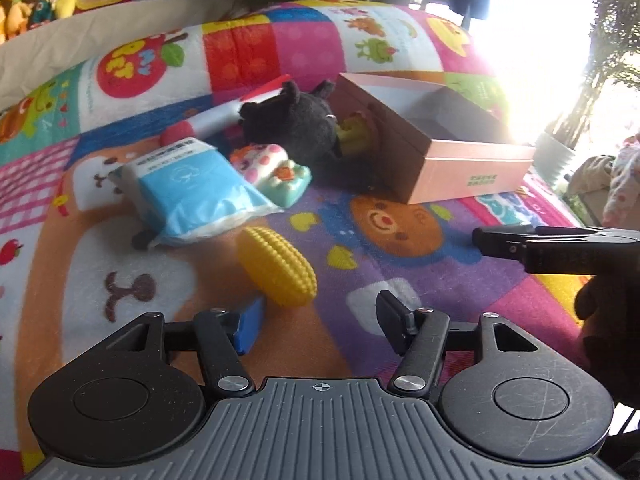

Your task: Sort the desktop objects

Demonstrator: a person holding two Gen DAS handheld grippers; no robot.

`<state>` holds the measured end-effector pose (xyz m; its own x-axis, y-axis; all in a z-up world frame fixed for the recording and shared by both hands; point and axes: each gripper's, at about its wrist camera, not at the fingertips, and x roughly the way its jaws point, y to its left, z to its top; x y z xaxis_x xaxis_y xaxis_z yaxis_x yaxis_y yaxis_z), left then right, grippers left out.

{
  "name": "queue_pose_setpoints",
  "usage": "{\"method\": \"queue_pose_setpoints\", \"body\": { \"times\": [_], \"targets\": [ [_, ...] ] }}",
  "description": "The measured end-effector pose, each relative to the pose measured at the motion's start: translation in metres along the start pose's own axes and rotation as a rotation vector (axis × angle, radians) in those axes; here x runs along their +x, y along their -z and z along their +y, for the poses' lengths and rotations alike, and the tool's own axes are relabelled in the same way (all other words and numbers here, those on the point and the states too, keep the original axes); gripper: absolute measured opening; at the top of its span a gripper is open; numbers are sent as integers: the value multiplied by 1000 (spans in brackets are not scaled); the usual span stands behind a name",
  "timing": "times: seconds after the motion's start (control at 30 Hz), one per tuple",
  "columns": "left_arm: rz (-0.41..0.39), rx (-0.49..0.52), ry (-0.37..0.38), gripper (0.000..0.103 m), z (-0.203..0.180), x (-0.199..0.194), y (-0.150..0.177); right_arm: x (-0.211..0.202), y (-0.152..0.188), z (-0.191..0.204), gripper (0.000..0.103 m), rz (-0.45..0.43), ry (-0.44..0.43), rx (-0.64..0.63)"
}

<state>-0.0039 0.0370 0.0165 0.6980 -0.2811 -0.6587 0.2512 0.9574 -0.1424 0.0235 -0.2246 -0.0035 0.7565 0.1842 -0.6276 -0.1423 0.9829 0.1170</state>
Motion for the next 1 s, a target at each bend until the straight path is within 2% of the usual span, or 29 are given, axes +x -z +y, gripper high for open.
{"method": "queue_pose_setpoints", "body": {
  "times": [0.07, 0.1, 0.2, 0.3, 0.37, 0.47, 0.53, 0.6, 0.67, 0.77, 1.0],
  "targets": [
    [-19, 25, 40, 69, -8, -1, -1, 0, 0, 0, 103, -3, 1, 3],
    [-31, 34, 43, 74, -11, -1, -1, 0, 0, 0, 103, -3, 1, 4],
    [-82, 79, -34, 86, -15, -2, -1, 0, 0, 0, 103, -3, 1, 3],
    [-90, 100, -132, 89, -8, 3, -3, -1, 1, -1, 103, -6, -1, 5],
    [-60, 51, -156, 89, 2, 9, -5, -1, 1, -1, 103, -6, -1, 4],
    [-24, -59, -113, 89, 13, 15, -8, -2, 1, -1, 103, -9, 0, 4],
    [-31, -86, -115, 89, 11, 18, -10, -2, 1, -1, 103, -10, 1, 5],
    [-39, -103, -85, 90, 7, 23, -14, -2, 1, 0, 103, -12, 2, 2],
    [-57, -82, -60, 90, 2, 28, -18, -3, 1, 0, 103, -14, 3, -5],
    [-69, -37, -78, 93, -4, 32, -21, -4, 1, 1, 103, 13, 15, -59],
    [-84, -37, -77, 96, -3, 14, -10, -9, 3, -10, 103, 8, 153, -141]
  ]
}}
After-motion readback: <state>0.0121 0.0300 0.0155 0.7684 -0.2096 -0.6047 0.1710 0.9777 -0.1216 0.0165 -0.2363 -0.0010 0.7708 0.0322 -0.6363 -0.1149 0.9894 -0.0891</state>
